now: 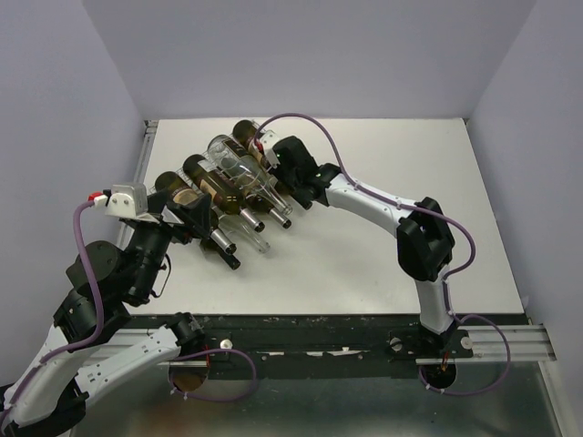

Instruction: Put the wine bottle on the wine rack

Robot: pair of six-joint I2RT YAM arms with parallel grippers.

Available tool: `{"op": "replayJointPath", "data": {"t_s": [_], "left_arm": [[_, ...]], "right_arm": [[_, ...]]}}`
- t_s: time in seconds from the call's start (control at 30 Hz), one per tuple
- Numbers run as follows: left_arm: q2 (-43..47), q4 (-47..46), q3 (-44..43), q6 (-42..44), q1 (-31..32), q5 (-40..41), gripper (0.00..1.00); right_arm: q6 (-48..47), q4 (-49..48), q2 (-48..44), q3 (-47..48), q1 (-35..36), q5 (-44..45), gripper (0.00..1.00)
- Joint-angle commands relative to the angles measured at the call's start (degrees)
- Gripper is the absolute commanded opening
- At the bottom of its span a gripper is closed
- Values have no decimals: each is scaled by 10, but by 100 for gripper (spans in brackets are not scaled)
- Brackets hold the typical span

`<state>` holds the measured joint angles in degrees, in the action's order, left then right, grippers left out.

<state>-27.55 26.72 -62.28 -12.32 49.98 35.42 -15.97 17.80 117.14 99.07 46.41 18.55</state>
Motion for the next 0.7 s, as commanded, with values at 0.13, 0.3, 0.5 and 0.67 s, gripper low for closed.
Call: {"op": "replayJointPath", "data": {"t_s": [0.13, 0.3, 0.5, 0.67], "left_arm": [[0, 36, -15, -24, -1, -3, 99], [-3, 75, -22, -38, -1, -9, 99], [7, 100, -13, -60, -2, -13, 99], [21, 113, 0, -77, -1, -28, 99]], "right_arm": [[-14, -31, 14, 38, 2, 9, 29], [-6, -23, 8, 29, 1, 11, 55], [6, -17, -9, 9, 1, 14, 71], [32, -19, -47, -10, 2, 30, 89]]}}
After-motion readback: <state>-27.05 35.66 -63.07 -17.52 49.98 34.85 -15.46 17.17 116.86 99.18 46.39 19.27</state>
